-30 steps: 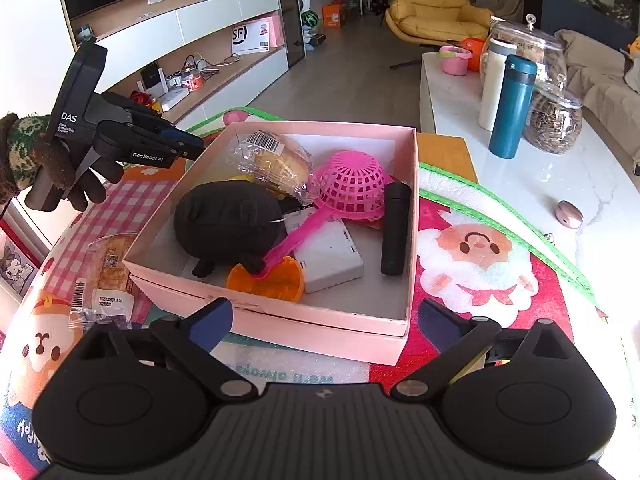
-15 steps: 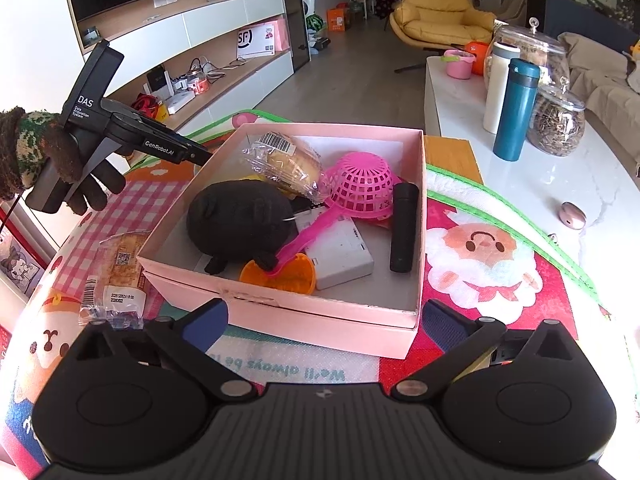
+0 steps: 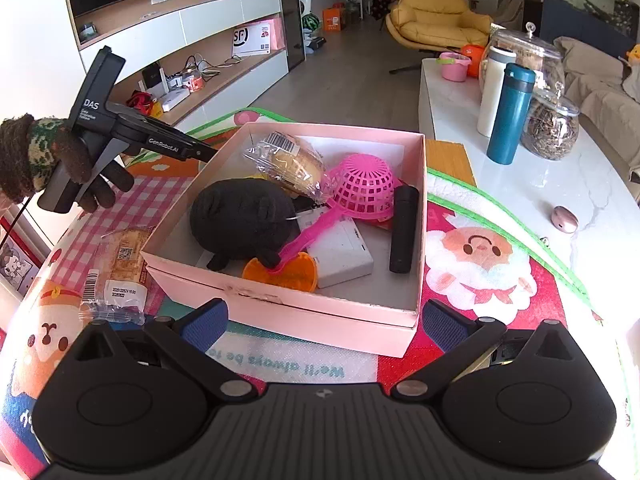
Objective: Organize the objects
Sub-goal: 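Reach for and grasp the pink-and-teal squishy toy with the left tool, then grasp the second bagged bread loaf with right tool while left tool holds squishy toy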
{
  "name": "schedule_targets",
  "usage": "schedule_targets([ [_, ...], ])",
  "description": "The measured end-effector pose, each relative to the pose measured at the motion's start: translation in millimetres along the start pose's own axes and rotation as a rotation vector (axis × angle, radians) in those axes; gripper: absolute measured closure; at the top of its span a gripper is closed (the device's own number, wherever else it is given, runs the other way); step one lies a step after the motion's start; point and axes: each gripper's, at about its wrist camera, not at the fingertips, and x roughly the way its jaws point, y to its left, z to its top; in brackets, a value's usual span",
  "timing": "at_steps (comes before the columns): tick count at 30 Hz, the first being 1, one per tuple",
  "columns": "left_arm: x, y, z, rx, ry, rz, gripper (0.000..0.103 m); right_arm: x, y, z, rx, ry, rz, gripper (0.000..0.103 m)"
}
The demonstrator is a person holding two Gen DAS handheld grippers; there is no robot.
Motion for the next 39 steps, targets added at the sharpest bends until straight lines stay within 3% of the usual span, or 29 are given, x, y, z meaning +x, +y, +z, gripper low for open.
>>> schedule_targets([
  [3,4,-19,-18,0.077,0.068,0.016,0.062,1,-1,-2,0.012,0.003,0.001,0.000],
  [5,-1,-33,-30,0.137,-0.008,0.084,0.061,0,-2,-3,0.015,0.000,0.003,0.000],
  [8,-3,-30,-37,0.024,-0.059,0.077,0.065,0,-1,-1,0.017,-0.001,-0.010,0.000],
  [12,-3,-34,-42,0.058,-0.098,0.109,0.060,-8,4,-1,-0.003,-0.022,-0.010,0.000],
  [22,-2,-34,-35,0.010,-0.072,0.144,0.060,-4,1,-5,0.005,-0.018,-0.007,0.000],
  [28,-4,-34,-36,-0.015,-0.043,0.118,0.064,0,-4,-8,0.024,-0.008,-0.011,0.000],
  [39,-18,-67,-51,0.224,0.001,0.047,0.071,3,-5,-10,0.040,-0.004,0.003,0.000],
])
